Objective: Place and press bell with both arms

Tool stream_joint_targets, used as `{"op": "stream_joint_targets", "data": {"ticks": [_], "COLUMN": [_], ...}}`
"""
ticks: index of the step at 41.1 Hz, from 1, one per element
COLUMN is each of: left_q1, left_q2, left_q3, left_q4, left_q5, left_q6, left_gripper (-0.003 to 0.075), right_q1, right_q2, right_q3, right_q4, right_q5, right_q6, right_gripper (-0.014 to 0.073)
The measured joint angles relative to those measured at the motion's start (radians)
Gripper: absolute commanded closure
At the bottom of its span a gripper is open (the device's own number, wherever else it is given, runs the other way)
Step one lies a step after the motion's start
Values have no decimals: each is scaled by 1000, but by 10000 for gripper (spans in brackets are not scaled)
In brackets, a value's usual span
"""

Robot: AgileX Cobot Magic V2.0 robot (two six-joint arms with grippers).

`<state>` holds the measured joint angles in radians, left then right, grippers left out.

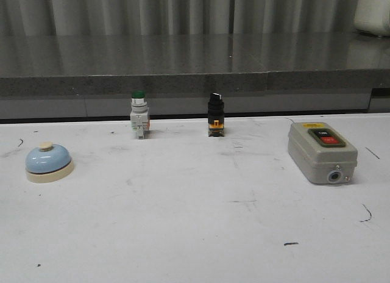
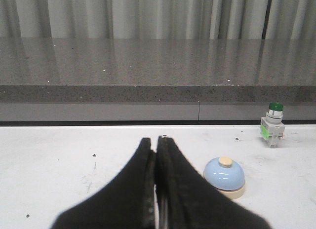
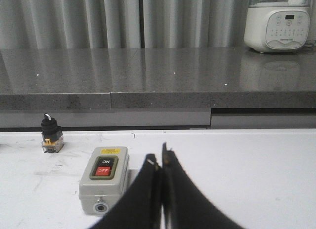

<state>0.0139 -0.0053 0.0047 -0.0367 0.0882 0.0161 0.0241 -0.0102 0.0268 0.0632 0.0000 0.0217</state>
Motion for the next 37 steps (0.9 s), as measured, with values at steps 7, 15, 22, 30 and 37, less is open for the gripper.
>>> {"op": "stream_joint_targets", "data": {"ticks": [7, 15, 22, 30, 37], "left_q1": [0, 0, 0, 0, 0], "left_q2": [0, 0, 0, 0, 0], "left_q3": [0, 0, 0, 0, -17], "left_q4": [0, 0, 0, 0, -20], "left_q5": [0, 0, 0, -20, -101], "left_q6": [0, 0, 0, 0, 0], "left_gripper": [740, 740, 740, 740, 740], "right_q1": [0, 0, 0, 0, 0], "right_q2": [0, 0, 0, 0, 0], "right_q3": [0, 0, 0, 0, -50], "right_q4": [0, 0, 0, 0, 0], "right_q5": [0, 0, 0, -61, -24], "right_q6": [0, 0, 0, 0, 0], "right_gripper": [662, 662, 662, 662, 662]}}
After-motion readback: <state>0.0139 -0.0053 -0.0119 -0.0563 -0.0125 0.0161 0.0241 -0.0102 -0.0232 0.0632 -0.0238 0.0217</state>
